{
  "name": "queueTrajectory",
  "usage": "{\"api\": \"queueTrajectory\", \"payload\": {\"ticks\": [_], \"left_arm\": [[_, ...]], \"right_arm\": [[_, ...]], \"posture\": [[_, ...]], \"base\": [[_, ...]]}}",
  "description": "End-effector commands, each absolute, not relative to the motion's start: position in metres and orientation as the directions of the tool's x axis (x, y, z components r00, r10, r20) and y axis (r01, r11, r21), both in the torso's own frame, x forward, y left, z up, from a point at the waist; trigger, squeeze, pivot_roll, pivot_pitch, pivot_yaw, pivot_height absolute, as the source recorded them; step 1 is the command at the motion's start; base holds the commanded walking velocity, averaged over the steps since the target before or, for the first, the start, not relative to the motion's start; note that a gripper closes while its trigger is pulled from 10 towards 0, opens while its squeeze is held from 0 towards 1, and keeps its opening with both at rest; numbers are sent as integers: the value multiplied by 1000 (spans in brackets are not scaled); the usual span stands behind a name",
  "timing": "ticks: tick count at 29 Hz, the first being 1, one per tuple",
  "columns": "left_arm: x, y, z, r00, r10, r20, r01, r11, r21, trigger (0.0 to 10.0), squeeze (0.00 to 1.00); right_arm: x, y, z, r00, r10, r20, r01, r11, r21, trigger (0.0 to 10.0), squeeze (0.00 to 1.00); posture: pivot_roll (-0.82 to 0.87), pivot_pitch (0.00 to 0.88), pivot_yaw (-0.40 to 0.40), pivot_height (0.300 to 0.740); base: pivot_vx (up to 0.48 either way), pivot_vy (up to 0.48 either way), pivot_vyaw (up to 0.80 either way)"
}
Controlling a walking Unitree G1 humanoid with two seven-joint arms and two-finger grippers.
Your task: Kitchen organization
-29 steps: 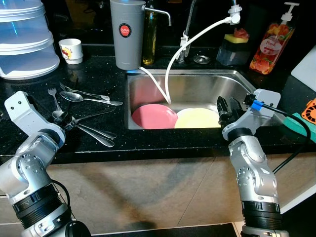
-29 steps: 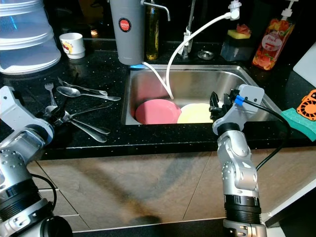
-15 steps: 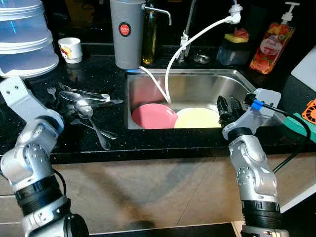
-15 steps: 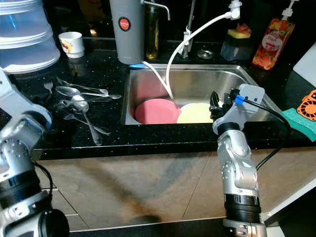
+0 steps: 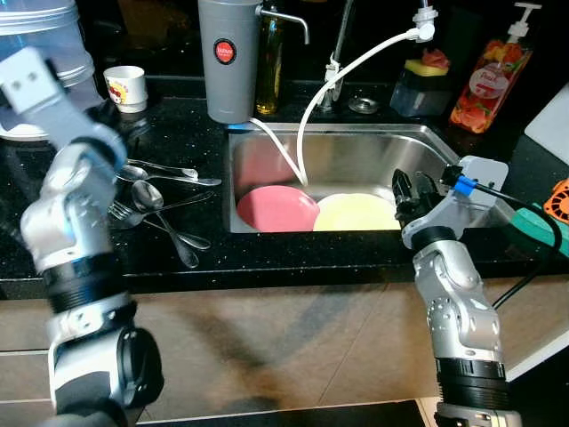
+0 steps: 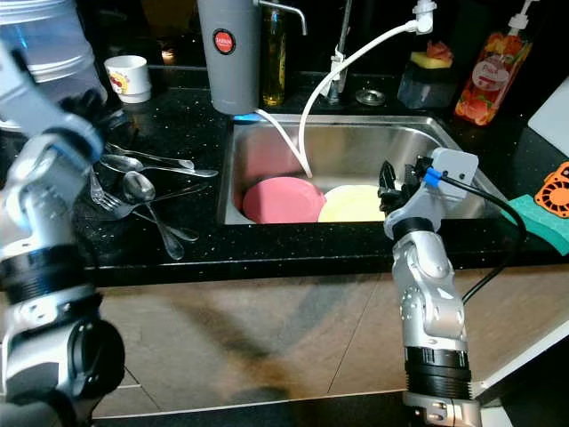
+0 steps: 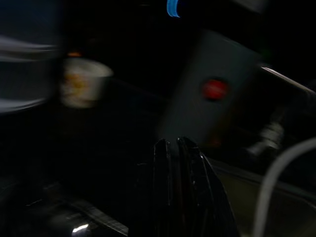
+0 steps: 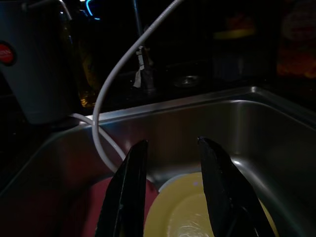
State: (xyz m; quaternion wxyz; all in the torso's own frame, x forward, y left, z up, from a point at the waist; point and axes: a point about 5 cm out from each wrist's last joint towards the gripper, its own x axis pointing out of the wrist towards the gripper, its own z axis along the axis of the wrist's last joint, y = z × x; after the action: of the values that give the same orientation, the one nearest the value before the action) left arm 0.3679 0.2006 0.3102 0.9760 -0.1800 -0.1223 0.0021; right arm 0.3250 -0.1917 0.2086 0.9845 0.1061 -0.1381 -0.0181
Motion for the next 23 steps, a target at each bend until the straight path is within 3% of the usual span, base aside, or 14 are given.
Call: {"api": "queueTrajectory", "payload": {"ticks": [1,5,6,7,11,15,16,18,19,20,22,23], "left_arm": [[375,181,305,973,-44,225,122,931,-344,10000,0],[384,154,296,983,-96,155,142,937,-319,10000,0],[383,147,293,983,-118,143,156,944,-290,10000,118],[381,144,291,982,-127,137,160,951,-265,10000,1000],[373,148,278,985,-157,74,170,959,-228,10000,1000],[345,192,275,971,-232,49,233,972,-8,10000,1000],[338,216,278,982,-185,44,182,981,73,10000,1000],[338,216,278,982,-185,44,182,981,73,10000,1000],[332,247,275,998,-58,10,56,992,113,10000,1000],[332,247,275,998,-58,10,56,992,113,10000,1000],[325,273,263,993,106,-59,-104,994,41,10000,1000],[325,273,263,993,106,-59,-104,994,41,10000,1000]], "right_arm": [[324,-197,209,958,-85,273,28,978,208,10000,0],[320,-199,209,955,-103,277,45,977,207,10000,0],[317,-202,209,954,-117,277,60,977,207,10000,0],[315,-205,208,952,-129,276,72,976,207,10000,0],[310,-210,205,951,-152,269,97,974,206,10000,0],[309,-210,202,954,-152,259,99,973,207,10000,0],[312,-207,201,957,-138,254,84,974,210,10000,0],[312,-207,201,957,-138,254,84,974,210,10000,0],[317,-201,200,962,-112,249,59,976,212,10000,0],[317,-201,200,962,-112,249,59,976,212,10000,0],[322,-194,200,965,-85,246,31,976,216,10000,0],[322,-194,200,965,-85,246,31,976,216,10000,0]], "posture": [[73,0,-39,740],[29,0,-12,740],[21,0,-6,740],[18,0,-3,740],[11,0,6,740],[56,0,-4,740],[68,0,-8,740],[68,0,-8,740],[110,0,-24,740],[110,0,-24,740],[125,0,-32,740],[125,0,-32,740]], "base": [[0,0,0],[0,0,0],[0,0,0],[0,0,0],[0,0,0],[0,0,0],[0,0,0],[0,0,0],[0,0,0],[0,0,0],[0,0,0],[0,0,0]]}}
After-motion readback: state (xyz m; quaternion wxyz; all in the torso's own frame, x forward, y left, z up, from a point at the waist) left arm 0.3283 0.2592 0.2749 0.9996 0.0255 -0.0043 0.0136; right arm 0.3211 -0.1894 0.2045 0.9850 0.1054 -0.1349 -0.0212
